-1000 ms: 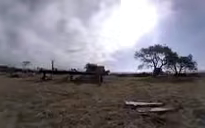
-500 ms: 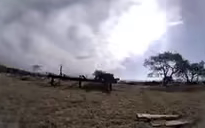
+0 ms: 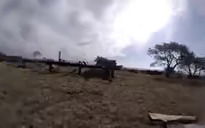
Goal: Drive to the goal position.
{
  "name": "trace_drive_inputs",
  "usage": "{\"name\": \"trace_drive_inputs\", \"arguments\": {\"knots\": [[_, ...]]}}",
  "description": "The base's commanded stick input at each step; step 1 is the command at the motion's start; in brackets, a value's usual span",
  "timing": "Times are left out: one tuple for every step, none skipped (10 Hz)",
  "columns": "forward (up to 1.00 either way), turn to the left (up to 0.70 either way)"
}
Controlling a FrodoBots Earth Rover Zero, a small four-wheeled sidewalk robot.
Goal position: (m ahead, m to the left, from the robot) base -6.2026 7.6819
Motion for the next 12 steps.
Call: {"name": "trace_drive_inputs", "arguments": {"knots": [[0.70,0.27],[0.70,0.18],[0.70,0.03],[0.70,0.00],[0.70,0.00],[0.70,0.00],[0.70,0.27],[0.70,0.27],[0.70,0.27],[0.70,0.27],[0.70,0.27],[0.70,0.27]]}}
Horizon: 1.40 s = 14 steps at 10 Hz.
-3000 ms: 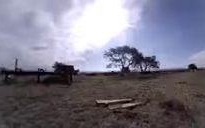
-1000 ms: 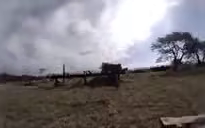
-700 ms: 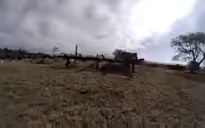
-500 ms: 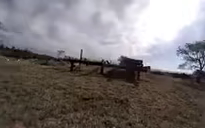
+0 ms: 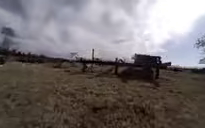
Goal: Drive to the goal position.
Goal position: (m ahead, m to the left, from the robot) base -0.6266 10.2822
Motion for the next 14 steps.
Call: {"name": "trace_drive_inputs", "arguments": {"knots": [[0.70,0.27],[0.70,0.27],[0.70,0.27],[0.70,0.00],[0.70,0.00],[0.54,0.00],[0.15,0.00],[0.00,0.00],[0.00,0.00],[0.00,0.00],[0.00,0.00],[0.00,0.00],[0.00,0.00],[0.00,0.00]]}}
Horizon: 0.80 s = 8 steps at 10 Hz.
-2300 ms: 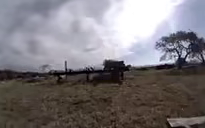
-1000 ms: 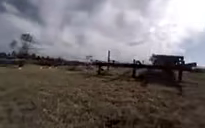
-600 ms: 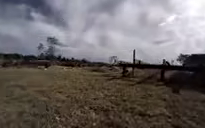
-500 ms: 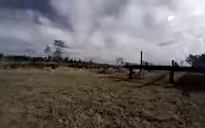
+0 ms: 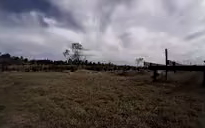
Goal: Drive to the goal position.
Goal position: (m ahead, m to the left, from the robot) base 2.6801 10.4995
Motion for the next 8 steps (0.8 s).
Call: {"name": "trace_drive_inputs", "arguments": {"knots": [[0.00,0.00],[0.00,0.00],[0.15,0.41],[0.52,0.32],[0.70,0.27],[0.70,0.27],[0.70,0.27],[0.70,0.27]]}}
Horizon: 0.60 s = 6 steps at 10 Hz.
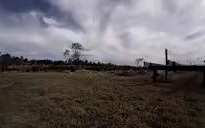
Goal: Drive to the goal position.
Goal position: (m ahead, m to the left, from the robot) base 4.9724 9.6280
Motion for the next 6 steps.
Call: {"name": "trace_drive_inputs", "arguments": {"knots": [[0.70,0.27],[0.70,0.27],[0.33,0.13],[0.00,0.00],[0.00,0.00],[0.00,0.00]]}}
